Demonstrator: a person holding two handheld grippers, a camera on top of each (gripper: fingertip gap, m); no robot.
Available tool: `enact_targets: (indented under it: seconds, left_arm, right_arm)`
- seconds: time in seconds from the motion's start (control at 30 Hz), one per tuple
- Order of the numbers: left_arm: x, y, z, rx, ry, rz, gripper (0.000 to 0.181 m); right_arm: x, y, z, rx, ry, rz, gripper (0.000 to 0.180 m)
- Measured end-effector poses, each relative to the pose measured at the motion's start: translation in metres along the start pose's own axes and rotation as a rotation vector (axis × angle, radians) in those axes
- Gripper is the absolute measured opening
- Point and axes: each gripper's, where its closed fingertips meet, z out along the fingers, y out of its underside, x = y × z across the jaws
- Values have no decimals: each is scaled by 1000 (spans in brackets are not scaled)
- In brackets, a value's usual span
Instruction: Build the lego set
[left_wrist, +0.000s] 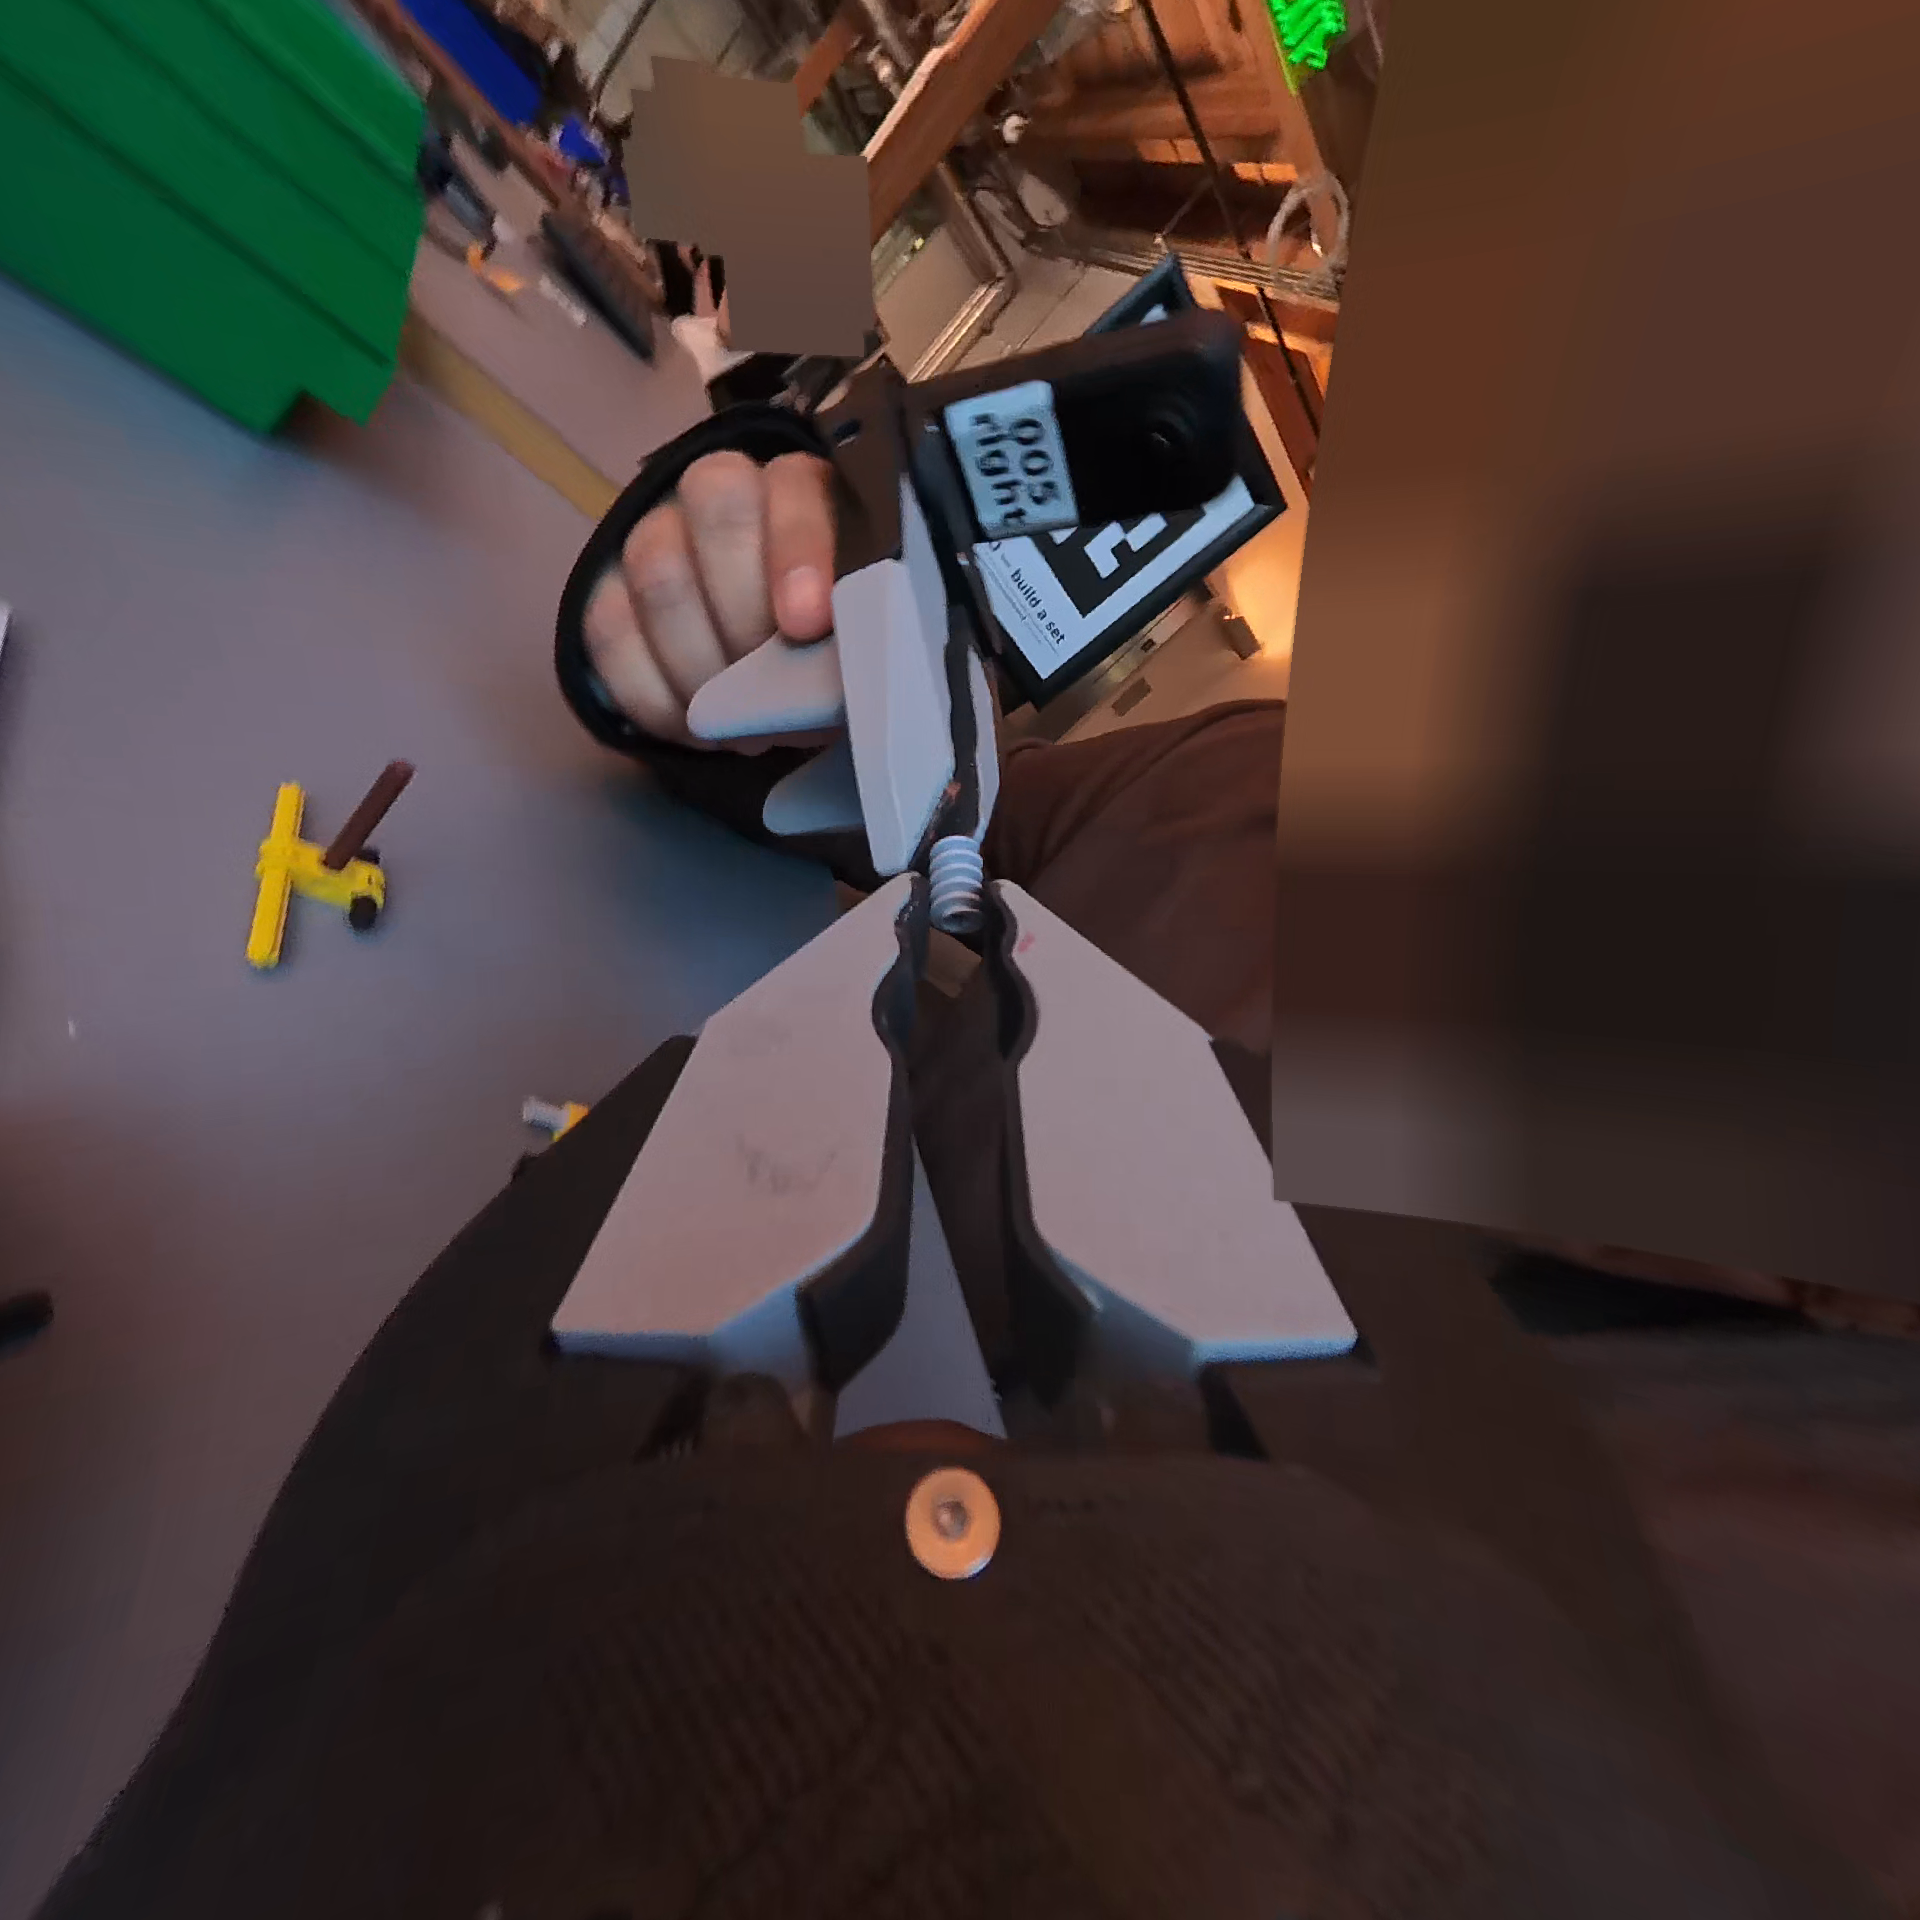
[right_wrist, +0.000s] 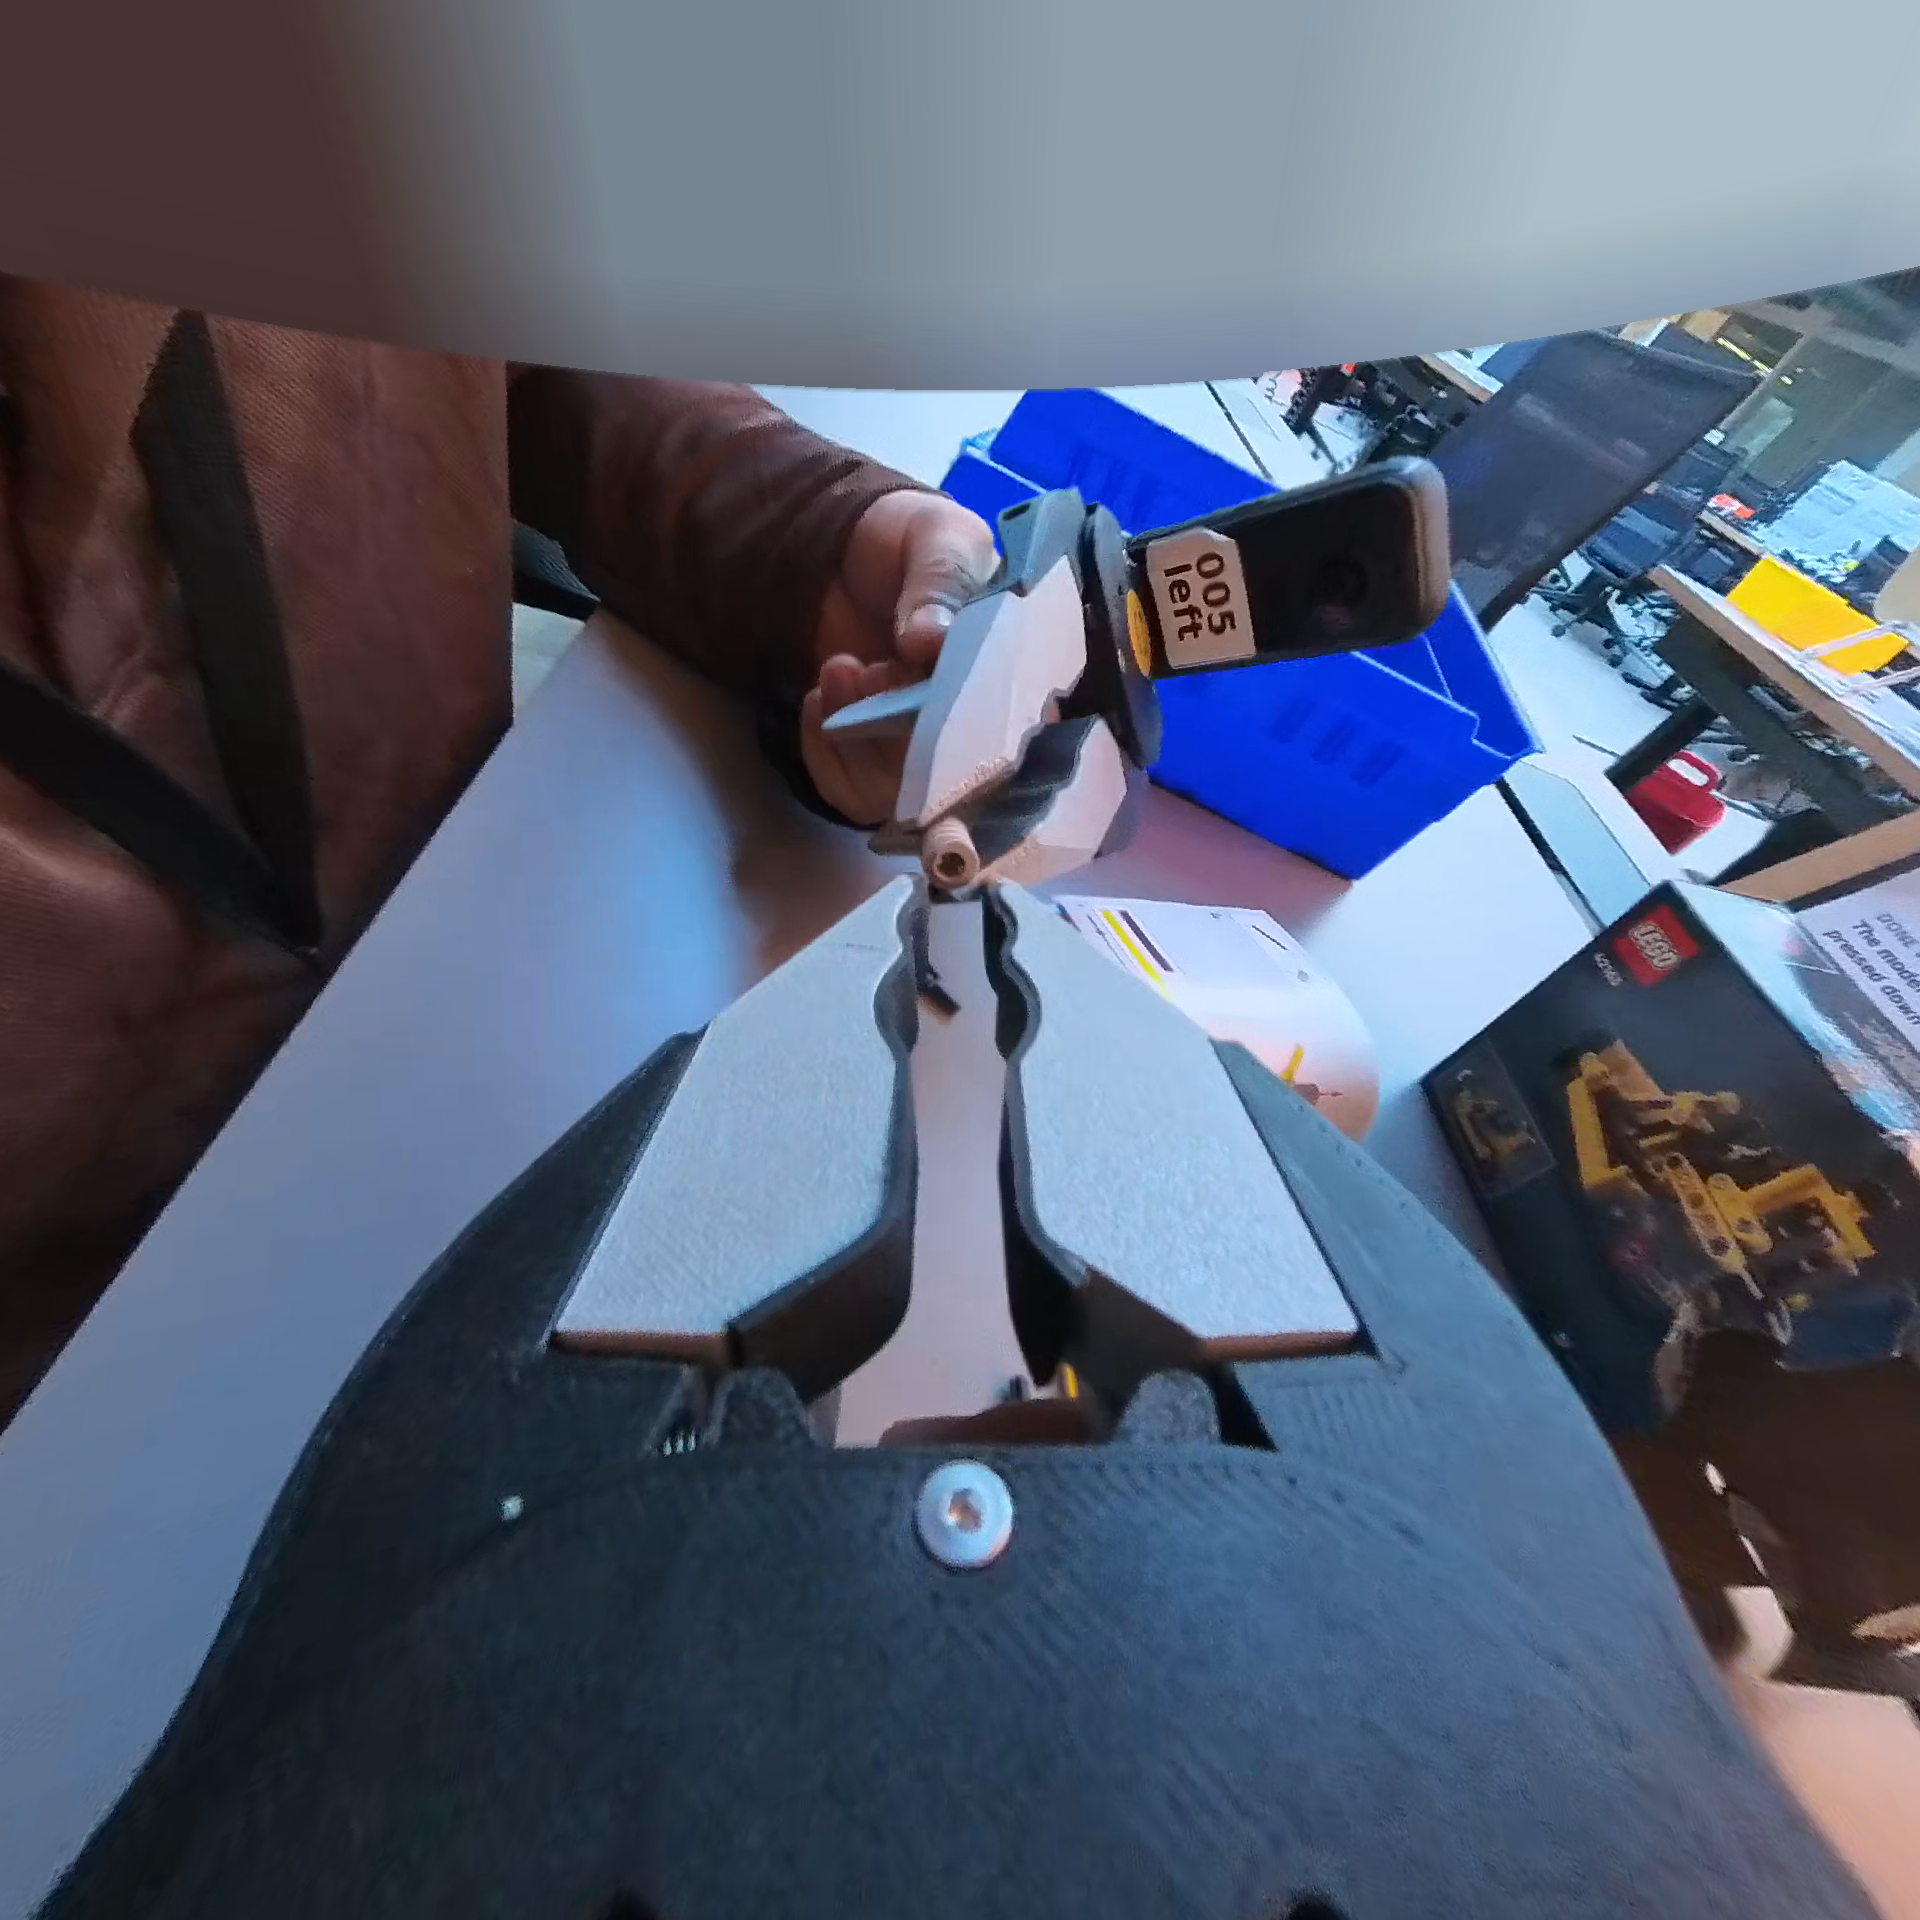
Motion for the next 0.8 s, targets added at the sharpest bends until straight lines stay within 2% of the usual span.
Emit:
enact_targets:
  seconds: [0.17,0.5,0.57,0.8]
  left_arm:
    - [8,-5,2,53,20,140,7]
    - [5,-2,2,40,36,75,7]
    - [5,0,3,27,34,78,7]
    - [10,0,5,27,48,83,8]
  right_arm:
    - [2,-12,-6,89,-39,92,4]
    - [-1,-21,-7,147,-76,149,10]
    - [-1,-20,-6,140,-77,144,5]
    - [-4,-16,-5,114,-86,114,8]
